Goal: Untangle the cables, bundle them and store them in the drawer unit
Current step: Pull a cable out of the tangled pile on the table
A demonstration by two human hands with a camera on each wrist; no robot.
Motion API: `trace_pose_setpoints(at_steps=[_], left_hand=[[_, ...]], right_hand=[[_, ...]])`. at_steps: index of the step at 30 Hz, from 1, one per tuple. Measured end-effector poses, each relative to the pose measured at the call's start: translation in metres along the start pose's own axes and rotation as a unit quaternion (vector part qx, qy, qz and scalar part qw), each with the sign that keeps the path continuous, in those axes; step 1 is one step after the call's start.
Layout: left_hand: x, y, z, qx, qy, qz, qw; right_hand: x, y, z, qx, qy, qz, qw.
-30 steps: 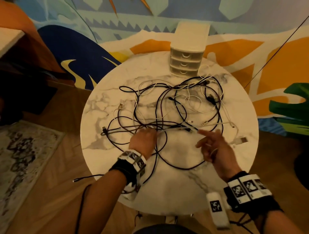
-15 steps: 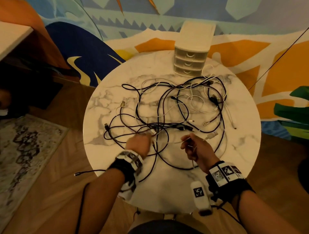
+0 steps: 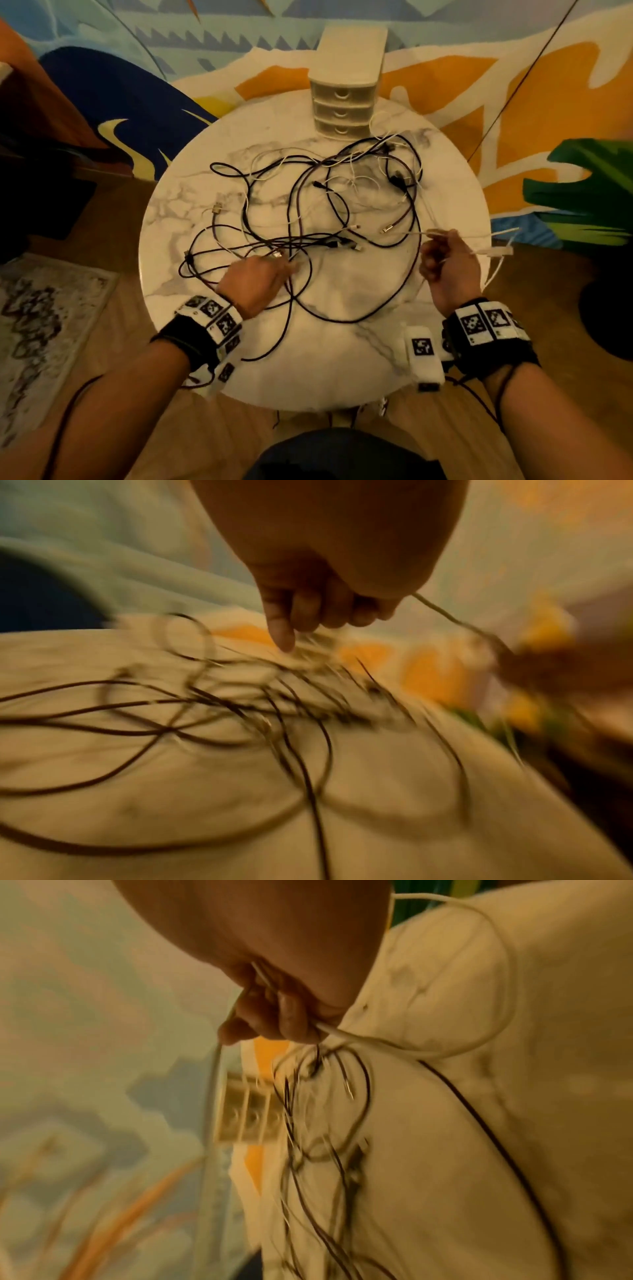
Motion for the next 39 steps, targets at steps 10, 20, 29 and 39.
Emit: trace_pose_setpoints(at_steps=[10, 20, 29, 39], left_hand=[[-0.080, -0.013, 0.201, -0.337, -0.003, -0.272, 0.901], [-0.047, -0.133, 0.297, -0.177, 0.327, -0.151, 0.916], [-0.093, -0.134, 0.285, -0.126, 0.142, -0.192, 0.963], [0.011, -0.159, 0.371, -0.300, 0.187, 0.039, 0.935]], right_hand=[[0.089, 0.036, -0.048, 0.082, 0.117, 0.119, 0.983], [0.148, 0.094, -0.053, 0.118, 0.225, 0.125, 0.959], [0.198, 0.106, -0.084, 0.175, 0.227, 0.162, 0.944], [0.178, 0.089, -0.060, 0.180, 0.214, 0.060, 0.958]])
Point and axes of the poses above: each hand's wrist, its own y-axis away from the middle knuckle, its own x-axis out of the back of the hand, z = x × y, the point moved 6 cm from there along -y, towards the middle knuckle, and after that the axes turned 12 degrees about -x, right-handed, at the moved point
